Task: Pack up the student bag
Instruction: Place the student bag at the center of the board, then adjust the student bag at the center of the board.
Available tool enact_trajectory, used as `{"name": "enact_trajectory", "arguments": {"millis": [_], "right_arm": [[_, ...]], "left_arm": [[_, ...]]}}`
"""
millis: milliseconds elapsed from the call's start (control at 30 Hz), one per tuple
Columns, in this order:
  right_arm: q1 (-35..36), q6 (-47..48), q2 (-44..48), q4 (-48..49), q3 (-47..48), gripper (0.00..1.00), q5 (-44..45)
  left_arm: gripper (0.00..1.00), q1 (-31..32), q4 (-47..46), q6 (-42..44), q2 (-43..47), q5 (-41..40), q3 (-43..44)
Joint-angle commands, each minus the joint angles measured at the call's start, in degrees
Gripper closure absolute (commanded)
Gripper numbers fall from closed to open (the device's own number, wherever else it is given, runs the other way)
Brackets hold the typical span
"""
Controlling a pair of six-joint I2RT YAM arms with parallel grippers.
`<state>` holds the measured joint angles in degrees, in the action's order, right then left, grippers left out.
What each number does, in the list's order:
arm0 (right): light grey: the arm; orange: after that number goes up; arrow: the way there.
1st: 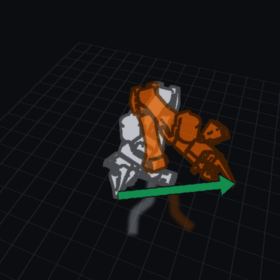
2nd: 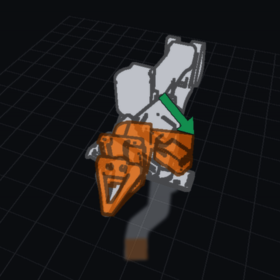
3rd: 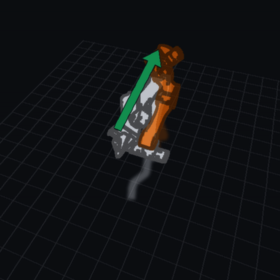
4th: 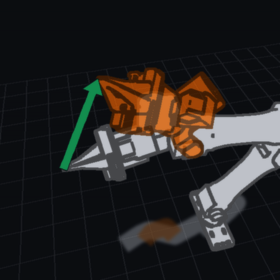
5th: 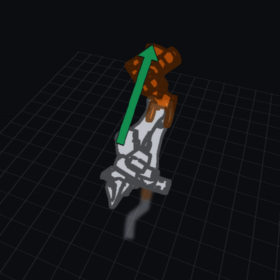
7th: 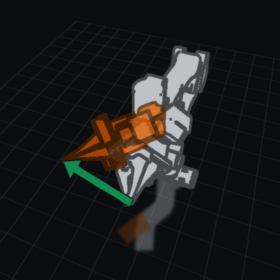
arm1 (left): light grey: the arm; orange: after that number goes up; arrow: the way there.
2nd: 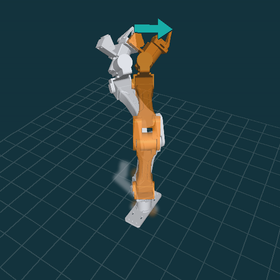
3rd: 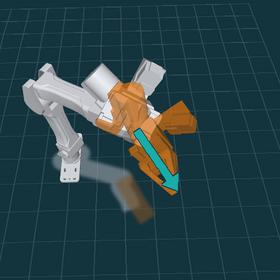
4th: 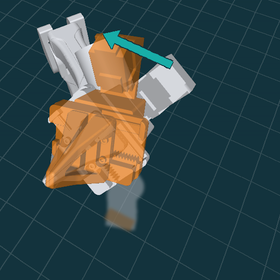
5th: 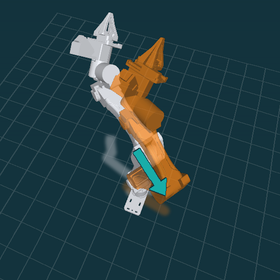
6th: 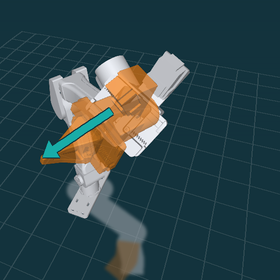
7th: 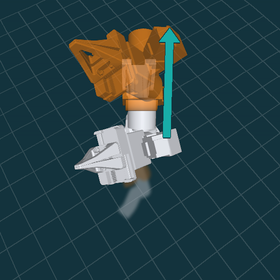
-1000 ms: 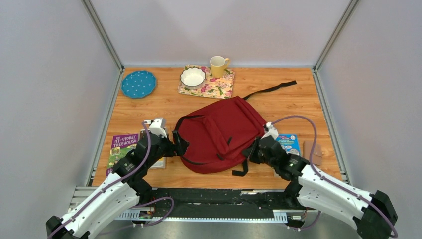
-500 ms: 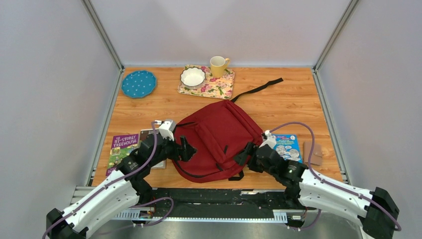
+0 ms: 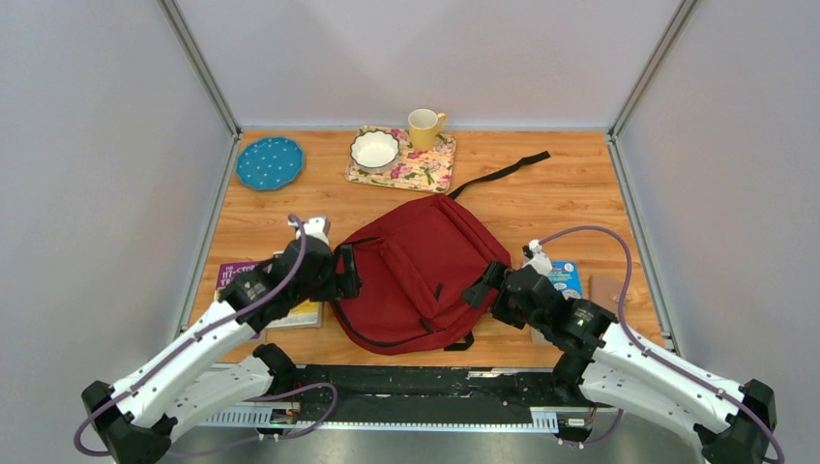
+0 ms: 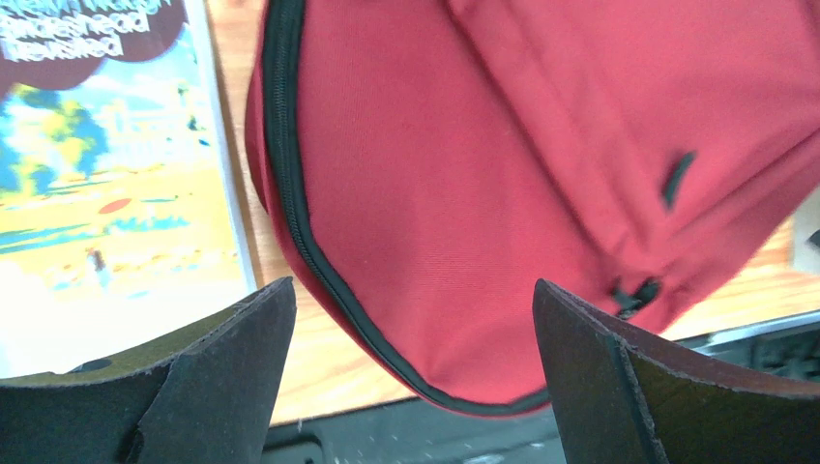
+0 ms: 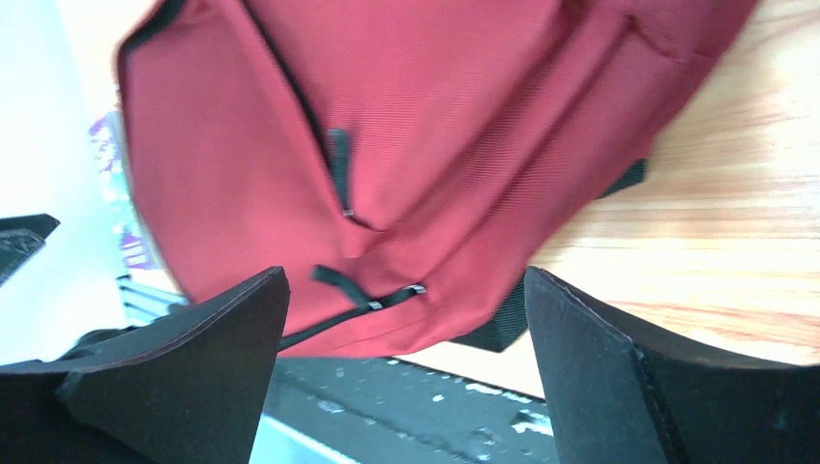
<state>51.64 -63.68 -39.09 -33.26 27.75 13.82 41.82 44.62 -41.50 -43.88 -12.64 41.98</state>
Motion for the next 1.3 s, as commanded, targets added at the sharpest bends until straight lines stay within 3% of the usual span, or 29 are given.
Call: {"name": "enact_trajectory", "arguments": {"millis": [0, 100, 133, 200, 333, 533, 733, 767, 833, 867, 933, 967, 1067, 1267], "right_arm": [[0.0, -2.6, -2.8, -6.1, 8.2, 0.05, -2.9], [0.0, -2.4, -4.3, -3.3, 6.8, 0.05, -3.9], [0.0, -1.5, -4.4, -2.2, 5.0, 0.05, -3.7], [0.0, -0.4, -3.9, -0.1, 3.4, 0.05, -1.6], [0.0, 2.0, 0.1, 0.6, 0.3, 0.04, 1.6], [-0.2, 1.1, 3.3, 0.7, -1.9, 0.04, 0.7], [-0.5, 0.7, 1.5, 3.5, -3.8, 0.04, -0.1], [-0.5, 0.7, 0.8, 3.9, -3.8, 0.04, -0.2], [-1.2, 0.8, 0.1, 4.9, -4.0, 0.04, -0.3], [-1.5, 0.8, -0.6, 5.0, -4.0, 0.04, -1.0], [-3.0, 1.6, -1.1, 6.2, -4.5, 0.04, -2.2], [-3.6, 1.8, -1.2, 6.5, -4.8, 0.04, -3.2], [-6.6, 2.6, -1.5, 7.7, -6.1, 0.04, -6.3], [-9.5, 2.5, -1.2, 12.9, -9.3, 0.04, -9.3]], "left_arm": [[0.01, 0.1, 18.1, -6.1, -7.2, -4.0, 15.8], [0.01, 0.1, 17.4, -6.7, -10.6, -1.9, 14.1], [0.01, 0.2, 16.0, -7.1, -9.7, -1.4, 9.7], [0.01, 0.3, 8.4, -7.1, -6.8, 0.1, 3.6], [0.01, 0.2, 3.0, -7.8, 4.7, -3.3, -8.9], [0.01, 0.3, 1.3, -8.4, 3.9, -0.7, -10.9], [0.02, 0.2, -13.8, -9.2, 1.4, 5.9, -17.3], [0.16, 0.2, -14.4, -9.0, 0.5, 5.9, -17.5], [0.28, 0.2, -15.0, -7.8, -2.4, 5.2, -16.3], [0.45, 0.1, -15.4, -7.0, -3.5, 4.2, -15.9], [0.57, 0.2, -16.6, -4.0, -6.9, 3.2, -13.8], [0.70, 0.1, -16.5, -2.8, -8.2, 2.2, -12.7], [0.84, -1.3, -16.8, 3.3, -13.6, 3.2, -8.0], [0.89, -7.4, -15.5, 16.1, -21.0, 9.0, 1.1]]}}
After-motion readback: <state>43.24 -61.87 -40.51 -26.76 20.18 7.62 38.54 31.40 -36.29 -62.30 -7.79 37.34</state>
